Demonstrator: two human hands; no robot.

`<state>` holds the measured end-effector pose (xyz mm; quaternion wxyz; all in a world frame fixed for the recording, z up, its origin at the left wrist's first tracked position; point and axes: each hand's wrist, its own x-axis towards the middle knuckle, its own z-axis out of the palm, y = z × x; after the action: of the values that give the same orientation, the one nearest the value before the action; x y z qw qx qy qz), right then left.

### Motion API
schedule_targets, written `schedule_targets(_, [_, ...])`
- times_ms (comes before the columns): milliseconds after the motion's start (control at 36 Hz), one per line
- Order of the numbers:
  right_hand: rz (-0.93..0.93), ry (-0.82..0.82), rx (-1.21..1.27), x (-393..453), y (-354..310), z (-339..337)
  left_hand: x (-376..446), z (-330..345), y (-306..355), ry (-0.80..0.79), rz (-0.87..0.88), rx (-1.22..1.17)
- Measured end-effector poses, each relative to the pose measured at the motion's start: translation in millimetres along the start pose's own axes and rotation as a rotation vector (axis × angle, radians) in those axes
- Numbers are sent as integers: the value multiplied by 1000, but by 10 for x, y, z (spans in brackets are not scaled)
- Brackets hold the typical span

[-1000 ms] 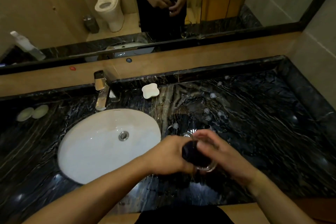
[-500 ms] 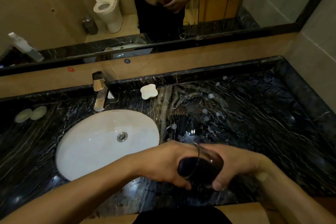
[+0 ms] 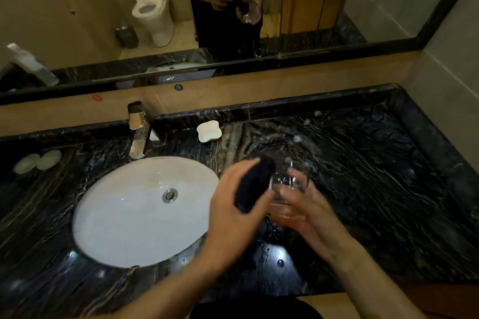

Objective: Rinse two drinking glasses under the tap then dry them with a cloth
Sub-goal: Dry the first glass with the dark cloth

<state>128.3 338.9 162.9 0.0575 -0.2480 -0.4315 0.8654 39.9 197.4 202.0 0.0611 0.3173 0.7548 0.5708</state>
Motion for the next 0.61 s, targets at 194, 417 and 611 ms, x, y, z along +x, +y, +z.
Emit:
schedule_targets(194, [100, 221, 160, 65, 116, 216, -479, 336, -198, -30, 426, 304])
schedule_targets(417, [-200, 306, -185, -63, 159, 425, -452, 399, -260, 42, 364, 297])
schedule_targets(611, [-96, 285, -27, -67, 217, 511, -132, 369, -105, 206, 108, 104])
